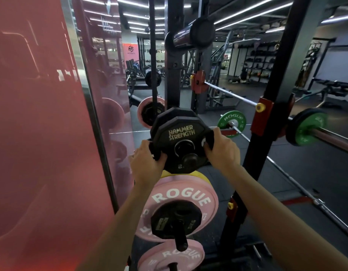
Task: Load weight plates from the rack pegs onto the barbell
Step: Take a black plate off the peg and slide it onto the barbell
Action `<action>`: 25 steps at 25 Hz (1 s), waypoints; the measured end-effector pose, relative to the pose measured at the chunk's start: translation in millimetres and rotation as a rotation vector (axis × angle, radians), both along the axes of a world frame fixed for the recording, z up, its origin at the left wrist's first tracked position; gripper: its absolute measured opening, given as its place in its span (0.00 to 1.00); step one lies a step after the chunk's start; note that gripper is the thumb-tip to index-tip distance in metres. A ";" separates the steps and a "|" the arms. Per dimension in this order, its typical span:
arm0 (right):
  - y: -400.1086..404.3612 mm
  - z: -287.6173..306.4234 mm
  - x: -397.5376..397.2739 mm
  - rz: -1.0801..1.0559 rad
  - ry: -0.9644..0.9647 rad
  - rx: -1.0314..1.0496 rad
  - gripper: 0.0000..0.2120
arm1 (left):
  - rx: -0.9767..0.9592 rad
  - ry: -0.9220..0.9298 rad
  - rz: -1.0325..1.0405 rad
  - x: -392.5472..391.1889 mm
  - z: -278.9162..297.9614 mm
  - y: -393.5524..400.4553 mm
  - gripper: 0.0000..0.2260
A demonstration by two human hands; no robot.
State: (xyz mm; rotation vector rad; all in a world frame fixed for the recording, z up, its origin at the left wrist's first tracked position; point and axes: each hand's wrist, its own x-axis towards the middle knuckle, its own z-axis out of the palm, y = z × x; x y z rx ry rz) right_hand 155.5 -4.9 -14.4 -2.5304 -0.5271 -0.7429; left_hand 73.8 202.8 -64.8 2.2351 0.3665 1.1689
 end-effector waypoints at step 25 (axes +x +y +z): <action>-463.5 -32.5 -271.7 -0.619 -0.004 0.287 0.13 | 0.125 -0.110 -0.563 -132.4 2.4 -430.8 0.11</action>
